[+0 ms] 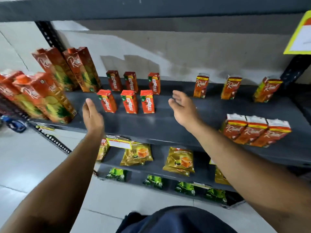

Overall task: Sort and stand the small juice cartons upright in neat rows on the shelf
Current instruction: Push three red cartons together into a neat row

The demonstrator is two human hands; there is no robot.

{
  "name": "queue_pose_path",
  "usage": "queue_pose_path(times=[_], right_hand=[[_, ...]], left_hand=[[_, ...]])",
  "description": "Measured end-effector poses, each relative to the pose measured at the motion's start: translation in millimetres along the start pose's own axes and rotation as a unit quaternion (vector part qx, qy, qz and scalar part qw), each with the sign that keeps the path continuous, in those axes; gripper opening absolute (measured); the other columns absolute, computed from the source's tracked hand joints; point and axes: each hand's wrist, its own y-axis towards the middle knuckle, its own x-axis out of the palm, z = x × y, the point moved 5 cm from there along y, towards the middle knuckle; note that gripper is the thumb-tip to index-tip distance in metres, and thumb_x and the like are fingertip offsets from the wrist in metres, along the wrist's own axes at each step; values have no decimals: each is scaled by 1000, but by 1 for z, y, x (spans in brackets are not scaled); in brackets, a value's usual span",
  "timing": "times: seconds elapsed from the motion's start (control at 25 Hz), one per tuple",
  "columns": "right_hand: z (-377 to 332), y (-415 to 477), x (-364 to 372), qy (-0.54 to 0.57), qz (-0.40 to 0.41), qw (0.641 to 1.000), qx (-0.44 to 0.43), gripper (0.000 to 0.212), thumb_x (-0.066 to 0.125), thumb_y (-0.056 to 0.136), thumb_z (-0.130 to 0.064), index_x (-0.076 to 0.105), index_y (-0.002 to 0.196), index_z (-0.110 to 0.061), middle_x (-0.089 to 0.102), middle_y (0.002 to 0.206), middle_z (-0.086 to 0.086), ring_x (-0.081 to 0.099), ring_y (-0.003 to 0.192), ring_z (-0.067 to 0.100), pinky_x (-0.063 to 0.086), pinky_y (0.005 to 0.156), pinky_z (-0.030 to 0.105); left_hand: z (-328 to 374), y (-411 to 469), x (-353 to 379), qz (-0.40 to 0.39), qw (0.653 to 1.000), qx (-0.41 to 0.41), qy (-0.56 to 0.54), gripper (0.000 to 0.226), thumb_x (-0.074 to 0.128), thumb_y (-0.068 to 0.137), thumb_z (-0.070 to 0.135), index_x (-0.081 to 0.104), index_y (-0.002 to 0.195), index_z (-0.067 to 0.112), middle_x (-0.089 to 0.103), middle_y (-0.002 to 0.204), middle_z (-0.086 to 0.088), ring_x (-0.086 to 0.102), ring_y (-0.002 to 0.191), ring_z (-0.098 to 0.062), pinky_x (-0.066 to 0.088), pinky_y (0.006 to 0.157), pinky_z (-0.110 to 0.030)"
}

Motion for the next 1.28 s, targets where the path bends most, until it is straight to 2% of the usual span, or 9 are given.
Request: queue_pose_path(times=[0.16, 0.24, 0.36, 0.44, 0.6, 0.8, 1.0, 1.12, 1.28], right_hand=[[4, 23, 32, 77, 96, 991, 54, 34, 50, 88, -57, 54, 104, -27, 60, 101, -8, 54, 94, 5, 41, 89, 32], [8, 35, 47, 158, 144, 973, 88, 43, 41, 79, -69, 52, 94, -30, 56, 100, -5, 52, 95, 9, 39, 90, 32], [7, 49, 86, 245, 174, 945, 128, 76, 34, 84, -73, 50, 131, -16, 56, 122, 6, 54, 111, 16, 44, 92, 31], [6, 58, 103, 281, 184, 932, 137, 77, 28, 92, -69, 40, 144, -13, 58, 132, 8, 59, 117, 19, 49, 88, 30], [14, 66, 117, 307, 200, 918, 153, 73, 27, 90, -72, 60, 123, -16, 70, 116, 12, 67, 108, 24, 49, 101, 45], [18, 65, 133, 304, 189, 924, 133, 65, 24, 94, -66, 59, 125, -21, 71, 113, 0, 68, 106, 14, 51, 96, 36], [13, 66, 154, 292, 160, 937, 104, 69, 25, 95, -65, 52, 136, -17, 68, 122, 5, 67, 110, 15, 55, 88, 31], [13, 66, 158, 294, 148, 940, 92, 63, 23, 99, -58, 48, 138, -16, 67, 122, 5, 68, 106, 11, 55, 75, 19], [16, 67, 156, 285, 139, 945, 85, 65, 23, 98, -60, 45, 141, -17, 65, 126, 5, 66, 111, 13, 55, 82, 23]], left_hand=[[-15, 58, -2, -84, 996, -20, 17, 62, 28, 99, 53, 25, 150, 18, 24, 156, 2, 23, 143, -15, 16, 112, -25], [-19, 75, 2, -127, 991, -13, 35, 62, 25, 100, 52, 24, 150, 17, 22, 158, 1, 19, 144, -14, 11, 117, -28], [-22, 90, 11, -201, 979, -4, 28, 62, 25, 100, 51, 26, 150, 15, 26, 157, -3, 24, 142, -13, 15, 118, -33], [-25, 90, 18, -237, 971, -11, 22, 68, 26, 95, 60, 36, 146, 16, 38, 150, -7, 36, 134, -14, 22, 117, -36], [-41, 71, 31, -285, 956, -64, -17, 73, 32, 85, 71, 45, 137, 21, 56, 132, -11, 54, 120, -24, 40, 107, -49], [-46, 64, 43, -303, 951, -58, -22, 63, 28, 92, 64, 47, 135, 21, 57, 131, -8, 54, 121, -20, 41, 107, -47], [-44, 54, 52, -331, 941, -67, -25, 54, 26, 98, 54, 45, 137, 22, 57, 131, -3, 55, 117, -11, 46, 96, -27], [-45, 50, 57, -352, 934, -62, -17, 58, 25, 95, 61, 41, 140, 27, 55, 133, -2, 54, 120, -13, 44, 103, -36], [-44, 53, 56, -358, 931, -69, -13, 56, 23, 97, 58, 40, 140, 27, 55, 132, 0, 53, 119, -10, 42, 104, -34]])
